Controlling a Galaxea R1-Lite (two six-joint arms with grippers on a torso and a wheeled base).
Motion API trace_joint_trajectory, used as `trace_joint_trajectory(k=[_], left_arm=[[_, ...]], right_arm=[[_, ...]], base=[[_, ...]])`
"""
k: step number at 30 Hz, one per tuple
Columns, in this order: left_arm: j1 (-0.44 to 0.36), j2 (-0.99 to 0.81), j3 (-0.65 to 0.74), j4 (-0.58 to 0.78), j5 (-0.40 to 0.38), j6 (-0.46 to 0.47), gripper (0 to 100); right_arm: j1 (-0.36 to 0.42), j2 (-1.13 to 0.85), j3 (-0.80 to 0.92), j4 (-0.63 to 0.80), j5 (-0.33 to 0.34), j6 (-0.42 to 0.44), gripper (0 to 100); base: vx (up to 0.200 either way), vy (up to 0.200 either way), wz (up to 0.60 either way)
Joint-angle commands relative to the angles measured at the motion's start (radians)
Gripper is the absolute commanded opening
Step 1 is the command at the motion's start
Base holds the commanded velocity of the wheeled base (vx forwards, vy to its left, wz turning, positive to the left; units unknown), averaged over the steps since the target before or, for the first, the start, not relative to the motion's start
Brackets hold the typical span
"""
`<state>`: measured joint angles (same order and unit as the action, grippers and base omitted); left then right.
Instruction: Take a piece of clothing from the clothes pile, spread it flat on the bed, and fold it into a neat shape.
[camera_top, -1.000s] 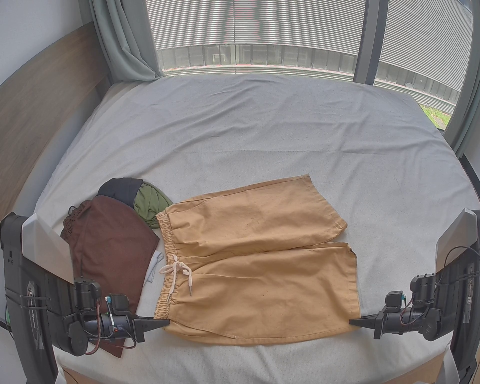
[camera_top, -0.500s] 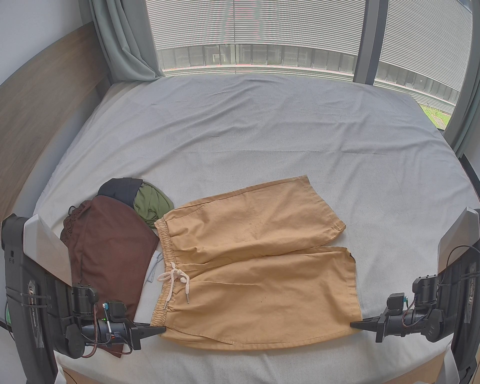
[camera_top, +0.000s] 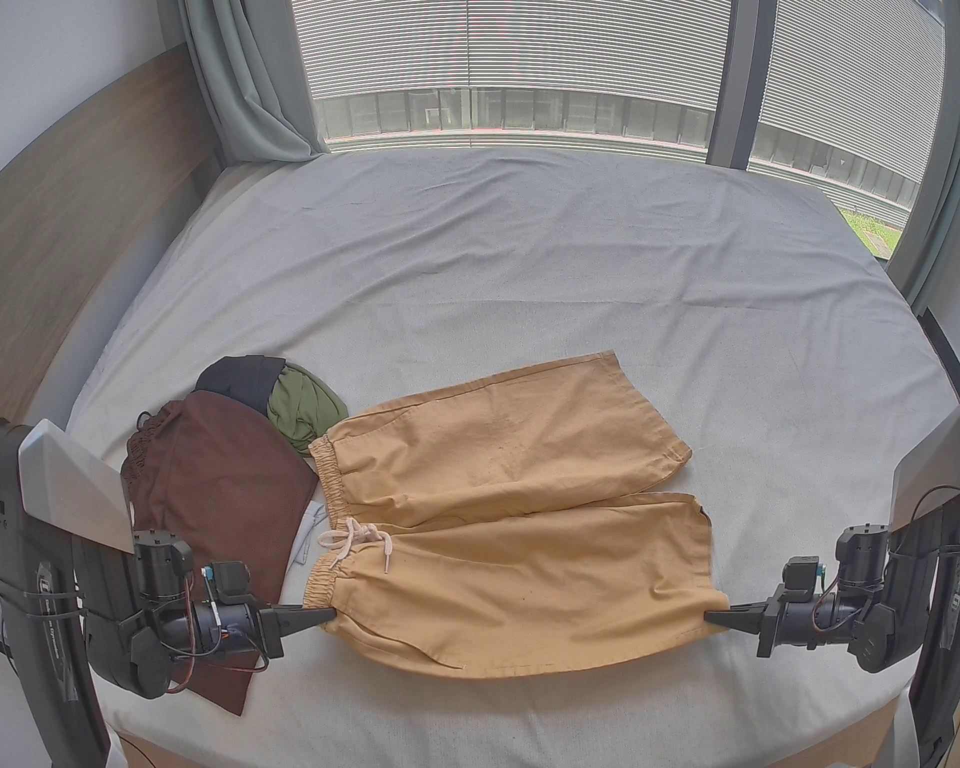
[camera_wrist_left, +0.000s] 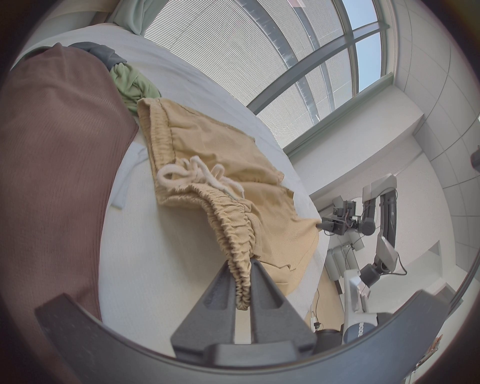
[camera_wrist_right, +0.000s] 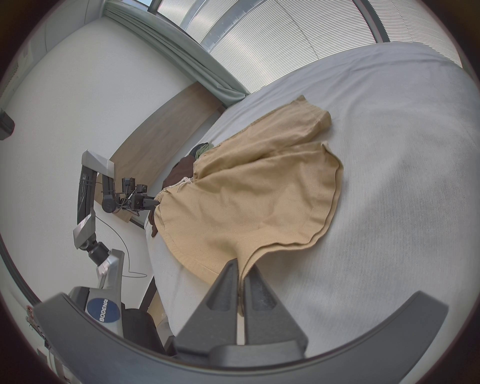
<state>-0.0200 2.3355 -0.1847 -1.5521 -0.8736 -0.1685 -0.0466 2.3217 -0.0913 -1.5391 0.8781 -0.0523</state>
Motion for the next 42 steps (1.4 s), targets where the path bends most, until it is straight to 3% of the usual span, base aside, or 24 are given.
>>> trace_joint_trajectory(k=[1, 12, 34, 42], left_arm=[[-0.014, -0.073, -0.030, -0.003, 0.002, -0.046, 0], [-0.018, -0.119, -0.070, -0.003, 0.002, -0.094, 0], [-0.008, -0.150, -0.102, -0.003, 0.012, -0.155, 0], [-0.006, -0.177, -0.108, -0.003, 0.012, -0.181, 0]], right_arm=[[0.001, -0.059, -0.031, -0.001, 0.002, 0.034, 0], [0.002, -0.131, -0.076, -0.001, 0.001, 0.146, 0], [0.010, -0.209, -0.064, -0.001, 0.002, 0.149, 0], [0.022, -0.262, -0.073, -0.001, 0.002, 0.189, 0]], base=[[0.000, 0.000, 0.00], [0.000, 0.000, 0.00], [0.000, 0.000, 0.00], [0.000, 0.000, 0.00]])
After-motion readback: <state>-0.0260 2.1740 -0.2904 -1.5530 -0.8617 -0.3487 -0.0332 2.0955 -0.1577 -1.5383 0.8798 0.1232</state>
